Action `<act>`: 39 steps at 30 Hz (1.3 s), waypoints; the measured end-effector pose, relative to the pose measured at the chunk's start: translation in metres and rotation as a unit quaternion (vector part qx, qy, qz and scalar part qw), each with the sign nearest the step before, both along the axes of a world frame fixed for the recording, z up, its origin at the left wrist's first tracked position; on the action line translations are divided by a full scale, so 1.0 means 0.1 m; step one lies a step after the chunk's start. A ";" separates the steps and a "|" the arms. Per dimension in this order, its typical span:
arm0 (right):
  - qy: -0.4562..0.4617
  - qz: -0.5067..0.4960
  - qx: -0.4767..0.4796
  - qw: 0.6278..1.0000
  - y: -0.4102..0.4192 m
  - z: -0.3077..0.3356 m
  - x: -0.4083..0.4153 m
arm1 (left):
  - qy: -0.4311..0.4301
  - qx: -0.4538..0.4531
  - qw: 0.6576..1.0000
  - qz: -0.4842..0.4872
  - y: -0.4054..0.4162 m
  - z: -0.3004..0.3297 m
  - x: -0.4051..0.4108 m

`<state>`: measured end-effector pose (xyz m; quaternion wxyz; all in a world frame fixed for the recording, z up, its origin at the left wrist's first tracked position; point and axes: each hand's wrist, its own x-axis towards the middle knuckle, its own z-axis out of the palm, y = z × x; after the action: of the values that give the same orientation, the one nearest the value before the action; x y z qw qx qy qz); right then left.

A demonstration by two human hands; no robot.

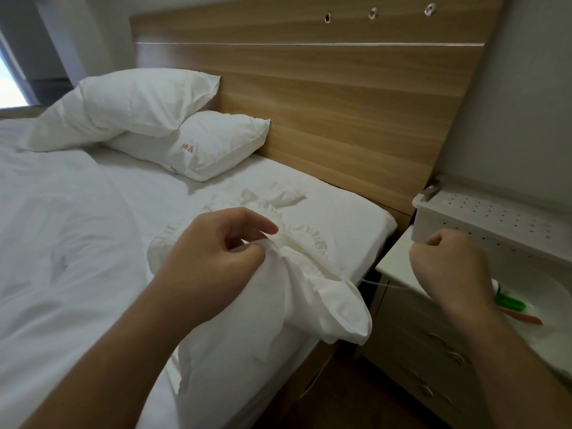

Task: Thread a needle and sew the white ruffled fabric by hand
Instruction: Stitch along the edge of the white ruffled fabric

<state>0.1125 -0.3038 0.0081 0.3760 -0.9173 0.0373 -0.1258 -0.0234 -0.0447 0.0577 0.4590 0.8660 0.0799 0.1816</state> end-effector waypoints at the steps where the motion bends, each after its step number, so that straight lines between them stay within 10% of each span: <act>1: -0.005 0.029 0.026 0.999 0.04 0.02 -0.01 | 0.000 -0.001 1.000 -0.006 -0.01 0.00 0.00; 10: 0.135 0.428 0.325 0.832 0.71 0.18 -0.52 | 0.007 0.015 0.996 -0.088 -0.05 0.01 -0.03; 31: 0.029 0.392 0.214 0.894 0.63 0.13 -0.45 | 0.099 -0.062 0.990 -0.077 0.01 0.03 -0.01; 35: 0.165 0.377 0.305 0.859 0.62 0.25 -0.42 | 0.090 -0.072 0.992 -0.059 0.00 0.03 -0.02; 39: 0.097 0.388 0.300 0.866 0.58 0.30 -0.52 | 0.081 -0.087 0.991 -0.053 -0.01 0.04 -0.01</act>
<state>0.0606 -0.2462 0.0380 0.6459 -0.7082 -0.2497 0.1375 -0.0247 -0.0458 0.0613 0.5337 0.8376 0.0861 0.0785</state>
